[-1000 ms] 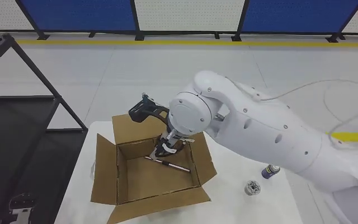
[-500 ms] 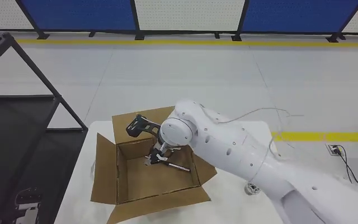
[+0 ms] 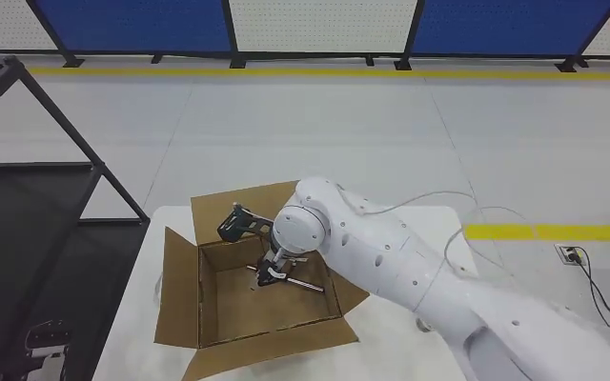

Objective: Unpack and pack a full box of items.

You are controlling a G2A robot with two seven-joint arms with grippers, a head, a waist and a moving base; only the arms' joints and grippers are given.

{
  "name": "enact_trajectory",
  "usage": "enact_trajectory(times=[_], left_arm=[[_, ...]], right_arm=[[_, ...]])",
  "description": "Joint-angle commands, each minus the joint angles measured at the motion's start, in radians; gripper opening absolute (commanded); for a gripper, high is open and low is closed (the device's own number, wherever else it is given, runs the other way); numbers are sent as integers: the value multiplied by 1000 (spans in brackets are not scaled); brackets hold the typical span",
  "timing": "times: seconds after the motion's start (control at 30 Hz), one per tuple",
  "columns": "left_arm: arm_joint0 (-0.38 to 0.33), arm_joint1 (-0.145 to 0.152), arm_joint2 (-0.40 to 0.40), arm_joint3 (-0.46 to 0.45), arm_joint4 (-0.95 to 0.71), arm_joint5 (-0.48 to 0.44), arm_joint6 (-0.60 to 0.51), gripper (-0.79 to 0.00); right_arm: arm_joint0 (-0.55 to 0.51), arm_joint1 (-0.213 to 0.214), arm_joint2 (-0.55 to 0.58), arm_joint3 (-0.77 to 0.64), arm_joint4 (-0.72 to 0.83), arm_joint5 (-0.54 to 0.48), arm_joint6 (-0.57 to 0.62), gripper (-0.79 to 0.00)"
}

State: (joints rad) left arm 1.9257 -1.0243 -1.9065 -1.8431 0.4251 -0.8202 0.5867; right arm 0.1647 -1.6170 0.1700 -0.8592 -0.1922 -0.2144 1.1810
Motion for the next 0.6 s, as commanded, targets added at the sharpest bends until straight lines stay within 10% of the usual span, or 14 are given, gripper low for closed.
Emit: enact_trajectory(times=[0.0, 0.57], left_arm=[[-7, -1, 2, -3, -5, 15, -14, 0], [-50, -33, -12, -72, -53, 35, -54, 0]], right_arm=[[-11, 0, 2, 3, 3, -2, -15, 0], [-175, -120, 0, 309, -202, -289, -255, 0]])
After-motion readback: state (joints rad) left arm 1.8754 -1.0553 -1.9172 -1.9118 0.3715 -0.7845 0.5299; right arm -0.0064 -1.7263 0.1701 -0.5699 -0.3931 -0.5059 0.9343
